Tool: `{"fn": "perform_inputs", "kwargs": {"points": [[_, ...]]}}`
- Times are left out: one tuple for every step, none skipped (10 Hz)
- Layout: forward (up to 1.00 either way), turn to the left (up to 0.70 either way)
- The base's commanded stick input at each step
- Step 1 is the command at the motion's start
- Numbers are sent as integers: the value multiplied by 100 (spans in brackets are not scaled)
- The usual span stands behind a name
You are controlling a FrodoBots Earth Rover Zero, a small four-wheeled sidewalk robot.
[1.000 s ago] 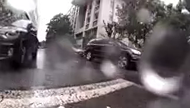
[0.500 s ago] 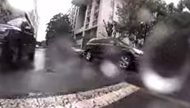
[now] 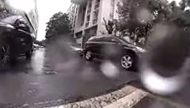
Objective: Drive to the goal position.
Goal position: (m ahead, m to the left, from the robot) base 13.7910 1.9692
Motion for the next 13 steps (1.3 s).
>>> {"fn": "perform_inputs", "kwargs": {"points": [[70, 0], [70, 0], [70, 10], [70, 13], [70, 14], [70, 14], [70, 14], [70, 14], [70, 14], [70, 6], [70, 0], [70, 0], [70, 0]]}}
